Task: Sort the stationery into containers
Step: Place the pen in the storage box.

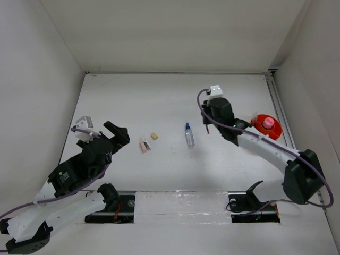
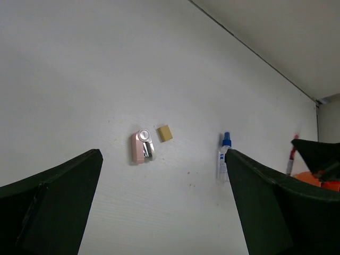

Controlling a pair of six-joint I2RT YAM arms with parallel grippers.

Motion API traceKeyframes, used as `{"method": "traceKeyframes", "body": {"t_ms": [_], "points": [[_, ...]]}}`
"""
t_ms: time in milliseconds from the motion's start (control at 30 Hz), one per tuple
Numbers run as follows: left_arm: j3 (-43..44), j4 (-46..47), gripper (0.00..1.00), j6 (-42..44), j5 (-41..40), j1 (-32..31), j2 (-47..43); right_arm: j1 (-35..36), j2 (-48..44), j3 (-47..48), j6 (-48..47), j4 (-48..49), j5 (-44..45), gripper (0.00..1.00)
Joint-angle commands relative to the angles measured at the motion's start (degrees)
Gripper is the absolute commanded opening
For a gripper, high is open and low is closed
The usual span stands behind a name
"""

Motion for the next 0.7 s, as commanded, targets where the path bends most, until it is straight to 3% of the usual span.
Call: {"method": "traceKeyframes", "body": {"t_ms": [0,100,300,433,667], "points": [[0.77,2.02,1.0,0.56,-1.11,-0.11,0.3,-6.57,-7.0,-1.19,-12.44,3.4,-2.83,0.0],[0.77,2.64,1.0,1.08,-0.59,-0.11,0.31,-14.65,-10.69,-1.98,-15.89,4.1,-3.97,0.0],[0.24,3.78,1.0,2.75,0.56,-0.11,2.85,-31.42,-13.86,-4.27,-18.89,8.58,-15.38,0.0],[0.24,4.31,1.0,3.29,1.17,-0.11,4.0,-36.02,-13.08,-4.27,-19.06,9.29,-18.2,0.0],[-0.29,4.92,1.0,3.9,1.7,-0.11,3.47,-38.66,-11.41,-4.8,-18.45,8.67,-12.68,0.0]]}}
